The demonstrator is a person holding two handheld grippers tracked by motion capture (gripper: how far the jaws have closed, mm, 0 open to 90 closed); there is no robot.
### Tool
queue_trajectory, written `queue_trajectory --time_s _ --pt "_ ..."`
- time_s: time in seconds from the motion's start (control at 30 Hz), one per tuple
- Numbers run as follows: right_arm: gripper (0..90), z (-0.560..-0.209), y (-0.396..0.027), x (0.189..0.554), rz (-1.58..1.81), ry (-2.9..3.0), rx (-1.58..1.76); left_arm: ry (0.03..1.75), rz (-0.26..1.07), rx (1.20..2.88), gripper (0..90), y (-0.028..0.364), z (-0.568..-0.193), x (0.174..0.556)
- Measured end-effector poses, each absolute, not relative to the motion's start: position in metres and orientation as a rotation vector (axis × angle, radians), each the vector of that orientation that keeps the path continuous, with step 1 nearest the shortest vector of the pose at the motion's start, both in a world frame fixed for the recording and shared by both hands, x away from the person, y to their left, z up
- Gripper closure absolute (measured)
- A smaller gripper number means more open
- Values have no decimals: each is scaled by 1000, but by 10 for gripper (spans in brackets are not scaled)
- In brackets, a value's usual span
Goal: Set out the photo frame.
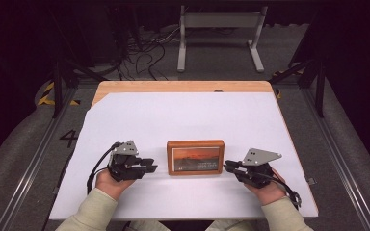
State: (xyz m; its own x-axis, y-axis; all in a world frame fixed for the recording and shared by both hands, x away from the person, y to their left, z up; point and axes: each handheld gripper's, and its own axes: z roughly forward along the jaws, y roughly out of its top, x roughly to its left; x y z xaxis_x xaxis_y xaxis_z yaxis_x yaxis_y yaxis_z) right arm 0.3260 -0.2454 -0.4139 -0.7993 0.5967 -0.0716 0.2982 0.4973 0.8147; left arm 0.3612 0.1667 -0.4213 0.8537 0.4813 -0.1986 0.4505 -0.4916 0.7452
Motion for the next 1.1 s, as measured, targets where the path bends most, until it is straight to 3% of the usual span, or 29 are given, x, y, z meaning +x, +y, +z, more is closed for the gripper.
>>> queue_trajectory --time_s 0.2,0.93,1.03,1.1 --pt "628 -400 -264 328 1226 2335 802 707 53 2121 617 176 -420 361" --pt "305 -385 -323 358 1286 2300 1097 779 114 2110 538 194 -425 366" --pt "119 -392 -330 363 1200 2313 1104 789 127 2118 508 196 -427 369" --pt "63 -398 -335 367 1182 2310 1115 795 128 2118 491 197 -429 371"
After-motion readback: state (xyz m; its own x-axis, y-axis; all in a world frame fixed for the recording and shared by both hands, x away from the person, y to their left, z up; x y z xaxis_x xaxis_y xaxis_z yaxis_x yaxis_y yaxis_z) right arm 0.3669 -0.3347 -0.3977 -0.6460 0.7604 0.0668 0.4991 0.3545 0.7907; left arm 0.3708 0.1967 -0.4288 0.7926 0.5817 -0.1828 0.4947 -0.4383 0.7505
